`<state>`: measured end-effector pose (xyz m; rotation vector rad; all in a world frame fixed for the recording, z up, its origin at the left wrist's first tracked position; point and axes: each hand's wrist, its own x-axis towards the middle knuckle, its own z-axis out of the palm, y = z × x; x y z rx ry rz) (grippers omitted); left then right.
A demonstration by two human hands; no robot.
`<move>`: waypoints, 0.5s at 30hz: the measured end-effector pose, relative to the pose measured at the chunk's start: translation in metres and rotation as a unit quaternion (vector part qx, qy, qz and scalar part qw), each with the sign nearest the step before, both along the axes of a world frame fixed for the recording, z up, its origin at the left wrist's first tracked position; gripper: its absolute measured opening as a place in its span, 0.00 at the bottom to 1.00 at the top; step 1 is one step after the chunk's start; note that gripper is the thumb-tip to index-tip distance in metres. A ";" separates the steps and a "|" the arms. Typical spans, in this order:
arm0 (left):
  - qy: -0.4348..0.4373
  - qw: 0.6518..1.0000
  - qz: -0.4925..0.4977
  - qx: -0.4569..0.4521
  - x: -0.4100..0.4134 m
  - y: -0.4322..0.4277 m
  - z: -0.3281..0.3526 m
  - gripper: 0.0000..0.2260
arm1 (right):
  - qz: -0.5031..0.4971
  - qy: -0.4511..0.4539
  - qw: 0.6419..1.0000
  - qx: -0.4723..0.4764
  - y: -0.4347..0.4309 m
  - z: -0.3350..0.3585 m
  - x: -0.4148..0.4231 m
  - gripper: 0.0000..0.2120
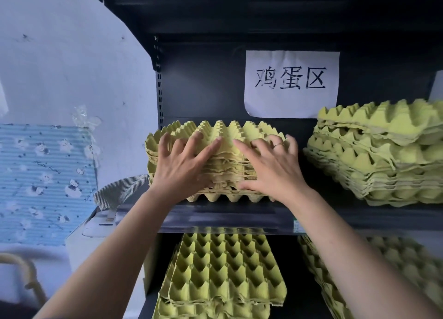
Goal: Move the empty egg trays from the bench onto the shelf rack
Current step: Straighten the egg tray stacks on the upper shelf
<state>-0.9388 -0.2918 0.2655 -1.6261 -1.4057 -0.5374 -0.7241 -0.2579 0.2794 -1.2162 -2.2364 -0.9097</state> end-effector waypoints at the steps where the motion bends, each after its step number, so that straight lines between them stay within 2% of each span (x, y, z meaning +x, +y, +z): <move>1: -0.001 1.000 0.003 0.005 0.000 0.000 -0.001 0.46 | 0.007 0.011 1.000 0.012 -0.001 -0.003 -0.001 0.47; 4: -0.004 1.000 0.020 0.000 0.004 -0.002 0.000 0.45 | 0.012 0.019 1.000 0.010 -0.003 -0.002 -0.001 0.46; 10: 0.006 0.999 0.035 -0.023 -0.001 -0.008 -0.015 0.53 | -0.002 -0.028 1.000 -0.009 -0.006 -0.005 -0.003 0.55; 15: 0.027 0.998 0.048 -0.022 -0.009 -0.014 -0.013 0.54 | 0.020 -0.012 1.000 -0.007 -0.009 -0.001 -0.007 0.47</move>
